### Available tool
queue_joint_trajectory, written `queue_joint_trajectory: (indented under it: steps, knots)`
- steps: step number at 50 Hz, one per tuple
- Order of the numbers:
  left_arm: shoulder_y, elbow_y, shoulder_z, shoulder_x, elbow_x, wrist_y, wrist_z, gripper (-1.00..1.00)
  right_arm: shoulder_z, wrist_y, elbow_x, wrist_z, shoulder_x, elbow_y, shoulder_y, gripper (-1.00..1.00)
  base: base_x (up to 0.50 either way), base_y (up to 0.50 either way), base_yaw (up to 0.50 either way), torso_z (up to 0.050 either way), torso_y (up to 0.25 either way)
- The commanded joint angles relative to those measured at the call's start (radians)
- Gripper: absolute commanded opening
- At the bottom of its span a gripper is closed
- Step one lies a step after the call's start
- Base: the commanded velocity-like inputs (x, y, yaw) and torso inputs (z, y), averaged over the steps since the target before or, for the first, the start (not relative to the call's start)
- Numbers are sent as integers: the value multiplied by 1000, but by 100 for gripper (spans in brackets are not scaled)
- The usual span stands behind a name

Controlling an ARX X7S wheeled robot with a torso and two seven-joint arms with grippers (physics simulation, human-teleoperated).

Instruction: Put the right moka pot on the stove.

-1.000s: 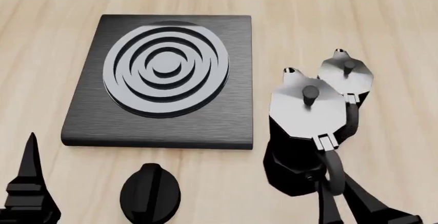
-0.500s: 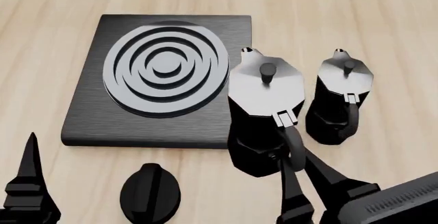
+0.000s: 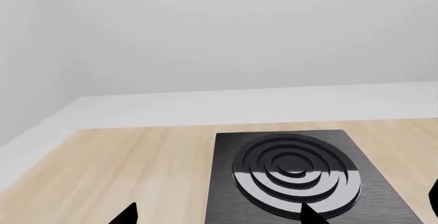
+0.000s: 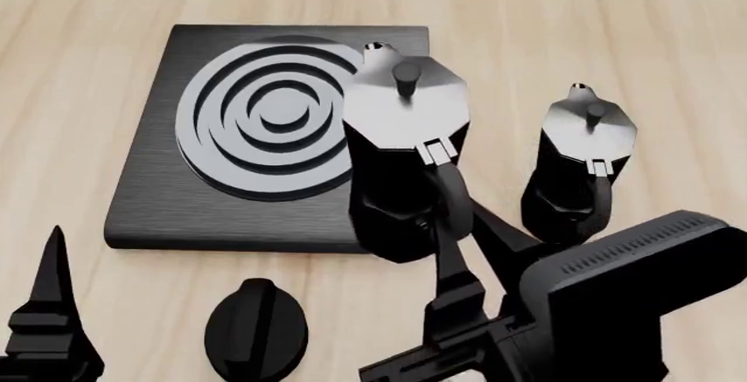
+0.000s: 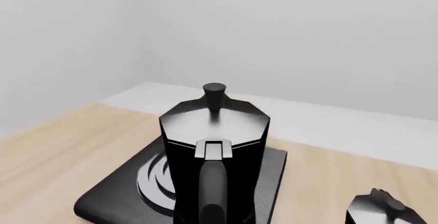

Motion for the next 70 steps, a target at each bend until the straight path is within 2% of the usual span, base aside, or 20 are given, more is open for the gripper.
queue_joint_trajectory:
  steps: [1,20,70]
  knots:
    - [9,-1,3,-2,9,13,5,100,-44,51,-7,4,-41,39,131,-100,0,0,0,0,0]
    - [-3,-1,7,-7,-2,6,-7,100,-142,79,-55,-26,-118,175,281,-100,0,0,0,1,1]
    - [-3,-2,23,-14,9,27,-4,100,-334,-97,-258,-209,-354,769,575,-100,0,0,0,0,1]
